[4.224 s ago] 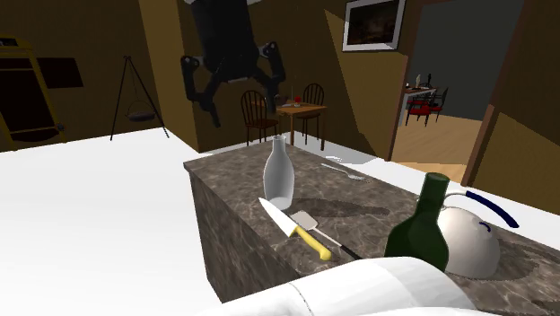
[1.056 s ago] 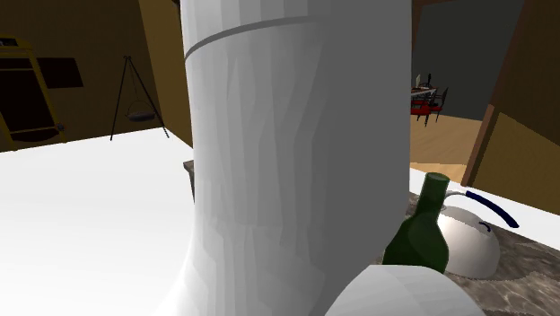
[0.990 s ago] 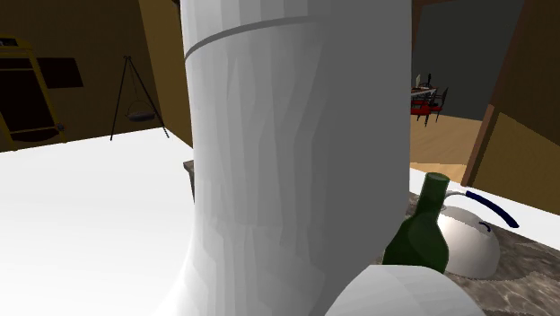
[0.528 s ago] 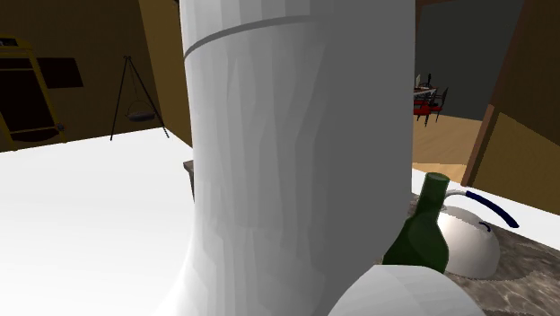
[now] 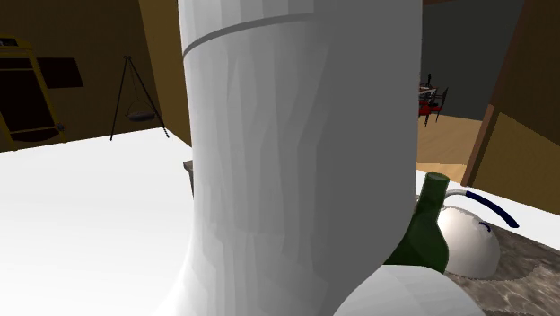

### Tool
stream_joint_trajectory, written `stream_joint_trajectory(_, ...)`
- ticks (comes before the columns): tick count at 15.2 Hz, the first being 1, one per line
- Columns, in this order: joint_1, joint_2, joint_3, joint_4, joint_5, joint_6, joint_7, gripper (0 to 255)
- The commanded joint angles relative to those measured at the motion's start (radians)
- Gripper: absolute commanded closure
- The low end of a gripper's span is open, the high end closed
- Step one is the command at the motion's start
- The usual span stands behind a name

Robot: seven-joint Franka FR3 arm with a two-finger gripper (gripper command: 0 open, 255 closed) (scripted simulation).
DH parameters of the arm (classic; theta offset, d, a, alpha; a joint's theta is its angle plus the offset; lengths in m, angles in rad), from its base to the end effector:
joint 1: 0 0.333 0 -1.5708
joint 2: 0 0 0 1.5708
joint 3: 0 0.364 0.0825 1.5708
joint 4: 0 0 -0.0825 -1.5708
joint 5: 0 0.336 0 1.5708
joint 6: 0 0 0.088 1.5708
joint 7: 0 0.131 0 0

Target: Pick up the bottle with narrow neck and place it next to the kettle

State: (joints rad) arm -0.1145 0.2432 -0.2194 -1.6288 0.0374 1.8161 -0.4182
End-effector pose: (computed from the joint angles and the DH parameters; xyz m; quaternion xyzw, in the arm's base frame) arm 0.5654 -0.1780 0.5128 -0.9989 -0.0396 0.0263 0.0015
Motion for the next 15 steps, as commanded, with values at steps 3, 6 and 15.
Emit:
stream_joint_trajectory(3, 0.0, -0.004, 0.0, 0.049, -0.001, -0.052, 0.001, 255)
stream_joint_trajectory(6, -0.001, -0.004, -0.001, 0.088, -0.001, -0.092, 0.001, 255)
stream_joint_trajectory(15, -0.006, 0.008, -0.003, 0.227, 0.001, -0.218, 0.0, 255)
